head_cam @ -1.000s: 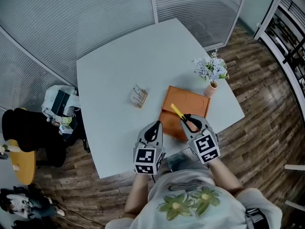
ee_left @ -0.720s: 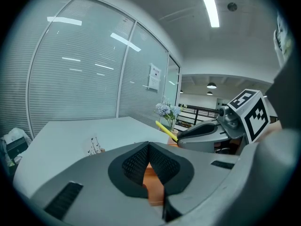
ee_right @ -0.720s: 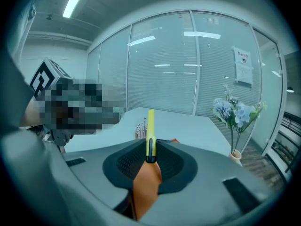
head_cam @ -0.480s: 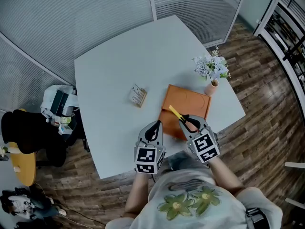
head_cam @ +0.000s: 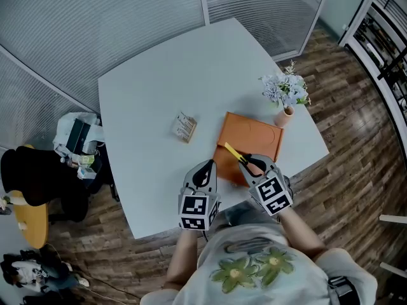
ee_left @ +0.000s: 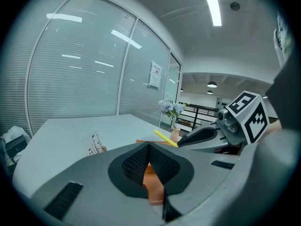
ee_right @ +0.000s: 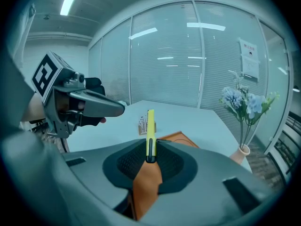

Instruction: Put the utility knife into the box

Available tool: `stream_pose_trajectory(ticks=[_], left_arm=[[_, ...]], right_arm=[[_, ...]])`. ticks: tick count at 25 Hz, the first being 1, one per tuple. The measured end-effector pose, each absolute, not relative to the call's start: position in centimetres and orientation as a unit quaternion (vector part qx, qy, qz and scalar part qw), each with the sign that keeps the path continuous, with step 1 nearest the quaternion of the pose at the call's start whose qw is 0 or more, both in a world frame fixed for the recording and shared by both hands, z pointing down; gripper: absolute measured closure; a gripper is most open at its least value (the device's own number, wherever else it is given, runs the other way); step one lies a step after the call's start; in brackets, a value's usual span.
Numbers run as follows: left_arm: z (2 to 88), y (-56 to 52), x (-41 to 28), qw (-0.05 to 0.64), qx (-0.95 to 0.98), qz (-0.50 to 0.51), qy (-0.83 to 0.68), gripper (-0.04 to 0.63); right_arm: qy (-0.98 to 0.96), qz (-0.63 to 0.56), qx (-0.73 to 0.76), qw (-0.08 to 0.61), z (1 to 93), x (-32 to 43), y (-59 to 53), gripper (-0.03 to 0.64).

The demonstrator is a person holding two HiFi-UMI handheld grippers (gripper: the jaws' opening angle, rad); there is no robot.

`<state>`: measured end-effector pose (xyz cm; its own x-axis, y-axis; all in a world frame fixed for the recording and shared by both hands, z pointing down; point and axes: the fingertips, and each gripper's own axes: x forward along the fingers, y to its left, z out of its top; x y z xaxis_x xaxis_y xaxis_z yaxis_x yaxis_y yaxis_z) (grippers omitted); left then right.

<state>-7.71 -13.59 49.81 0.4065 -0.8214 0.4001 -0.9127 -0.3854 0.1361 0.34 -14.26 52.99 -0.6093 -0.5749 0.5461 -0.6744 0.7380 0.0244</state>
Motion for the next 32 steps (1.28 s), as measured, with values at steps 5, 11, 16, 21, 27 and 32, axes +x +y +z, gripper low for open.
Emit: stream_pose_trajectory(ticks=[5,11,16,21,27,32], left_arm=[[49.8,-14.1,-8.1,0.171,0.822,0.136,-0.526,0.595],[50.3,-14.4,-8.5,0.176,0.821,0.138,-0.526,0.595],[50.7,-14.4,-8.6,0.178,0.819,0.143,-0.527,0.595],[51.0,-14.6,-8.7,0.178,0.817,0.145,-0.528,0.595],[51.3,-14.8,-8.5,0.181,0.816,0.148,-0.529,0.595],[51.5,-15.0,-8.5,0.183,0.814,0.150,-0.530,0.595]], right_arm=[[-0.890,0.089,0.346,0.284,53.8,0.0,-14.6,0.543],[-0.889,0.093,0.334,0.298,55.1,-0.4,-14.6,0.543],[-0.889,0.095,0.327,0.306,55.7,-0.5,-14.6,0.543],[-0.889,0.097,0.318,0.316,56.5,-0.6,-14.6,0.543],[-0.886,0.104,0.306,0.332,57.5,-0.4,-14.5,0.543],[-0.884,0.109,0.300,0.341,58.4,-0.2,-14.6,0.543]])
